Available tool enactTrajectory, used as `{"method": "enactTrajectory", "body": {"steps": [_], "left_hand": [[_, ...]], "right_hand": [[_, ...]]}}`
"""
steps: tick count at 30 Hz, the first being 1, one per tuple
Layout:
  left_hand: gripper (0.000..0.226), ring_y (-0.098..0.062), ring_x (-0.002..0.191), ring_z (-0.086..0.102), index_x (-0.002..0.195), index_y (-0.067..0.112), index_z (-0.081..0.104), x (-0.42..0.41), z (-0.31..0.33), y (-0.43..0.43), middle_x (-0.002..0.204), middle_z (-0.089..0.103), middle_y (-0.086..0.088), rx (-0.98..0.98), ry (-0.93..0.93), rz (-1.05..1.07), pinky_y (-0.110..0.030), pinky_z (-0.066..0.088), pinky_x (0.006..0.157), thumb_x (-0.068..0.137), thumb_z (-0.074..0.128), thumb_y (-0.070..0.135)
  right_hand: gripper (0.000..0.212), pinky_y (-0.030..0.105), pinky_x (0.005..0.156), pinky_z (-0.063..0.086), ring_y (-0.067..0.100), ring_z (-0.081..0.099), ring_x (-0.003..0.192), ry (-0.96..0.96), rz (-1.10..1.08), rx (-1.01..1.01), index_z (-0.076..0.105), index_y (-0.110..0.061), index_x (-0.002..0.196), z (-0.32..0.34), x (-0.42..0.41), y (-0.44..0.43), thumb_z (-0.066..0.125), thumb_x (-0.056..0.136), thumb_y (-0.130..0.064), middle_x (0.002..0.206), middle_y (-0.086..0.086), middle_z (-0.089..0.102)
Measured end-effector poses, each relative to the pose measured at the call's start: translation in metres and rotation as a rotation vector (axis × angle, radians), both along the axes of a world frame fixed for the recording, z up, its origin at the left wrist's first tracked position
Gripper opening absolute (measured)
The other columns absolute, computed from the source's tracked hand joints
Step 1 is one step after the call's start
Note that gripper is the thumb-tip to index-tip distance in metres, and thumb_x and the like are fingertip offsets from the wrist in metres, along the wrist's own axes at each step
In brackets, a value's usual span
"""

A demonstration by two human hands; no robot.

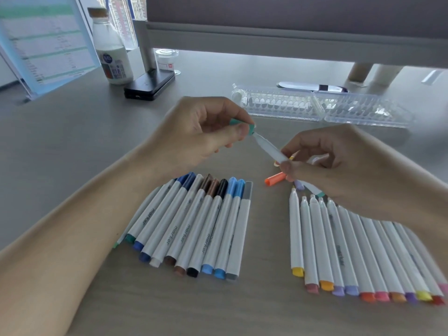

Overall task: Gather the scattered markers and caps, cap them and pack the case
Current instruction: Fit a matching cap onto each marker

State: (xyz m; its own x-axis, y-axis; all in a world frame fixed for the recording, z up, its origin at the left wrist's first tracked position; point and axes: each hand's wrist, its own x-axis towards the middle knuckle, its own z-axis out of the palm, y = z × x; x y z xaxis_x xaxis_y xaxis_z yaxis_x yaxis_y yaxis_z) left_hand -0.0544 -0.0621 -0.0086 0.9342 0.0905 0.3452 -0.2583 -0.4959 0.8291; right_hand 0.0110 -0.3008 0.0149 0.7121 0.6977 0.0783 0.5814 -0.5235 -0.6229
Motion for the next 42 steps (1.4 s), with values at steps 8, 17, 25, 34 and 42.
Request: {"method": "enactTrajectory", "body": {"steps": [8,17,25,34,42], "left_hand": [[0.018,-0.014,0.082,0.069,0.112,0.016,0.076,-0.003,0.002,-0.002,0.095,0.079,0.002,0.021,0.026,-0.076,-0.027,0.055,0.072,0.101,0.062,0.010],[0.014,-0.016,0.080,0.072,0.108,0.000,0.066,-0.002,0.002,-0.004,0.090,0.080,-0.001,-0.020,0.031,-0.072,-0.028,0.055,0.071,0.103,0.060,0.011],[0.014,-0.013,0.077,0.072,0.107,0.001,0.070,-0.003,0.001,-0.012,0.087,0.080,0.000,-0.049,-0.087,-0.017,-0.025,0.055,0.070,0.100,0.066,0.012],[0.014,-0.011,0.076,0.073,0.108,0.003,0.072,-0.004,0.000,-0.014,0.087,0.080,0.001,-0.049,-0.111,0.003,-0.024,0.056,0.070,0.099,0.067,0.013],[0.016,-0.007,0.081,0.073,0.112,0.004,0.075,-0.003,0.003,-0.018,0.091,0.078,0.003,0.038,-0.160,-0.073,-0.015,0.053,0.074,0.100,0.066,0.008]], "right_hand": [[0.020,0.021,0.050,0.043,0.009,0.065,0.052,-0.004,0.028,0.039,0.077,-0.033,0.089,-0.001,-0.001,0.002,0.061,0.094,-0.045,0.069,-0.009,0.072],[0.030,0.050,0.061,0.056,0.034,0.067,0.070,0.064,0.061,0.047,0.079,-0.033,0.087,0.000,-0.006,0.005,0.057,0.089,-0.053,0.068,-0.009,0.070],[0.027,0.061,0.061,0.053,0.050,0.060,0.072,0.084,0.014,0.090,0.079,-0.035,0.087,0.001,-0.010,0.006,0.056,0.091,-0.049,0.066,-0.003,0.069],[0.024,0.057,0.067,0.057,0.041,0.065,0.074,0.099,0.026,0.126,0.079,-0.038,0.087,-0.001,-0.010,0.009,0.057,0.092,-0.047,0.065,-0.014,0.070],[0.036,0.029,0.052,0.047,0.011,0.060,0.049,0.174,0.043,0.173,0.077,-0.028,0.091,0.002,-0.015,0.018,0.063,0.082,-0.059,0.062,-0.003,0.070]]}}
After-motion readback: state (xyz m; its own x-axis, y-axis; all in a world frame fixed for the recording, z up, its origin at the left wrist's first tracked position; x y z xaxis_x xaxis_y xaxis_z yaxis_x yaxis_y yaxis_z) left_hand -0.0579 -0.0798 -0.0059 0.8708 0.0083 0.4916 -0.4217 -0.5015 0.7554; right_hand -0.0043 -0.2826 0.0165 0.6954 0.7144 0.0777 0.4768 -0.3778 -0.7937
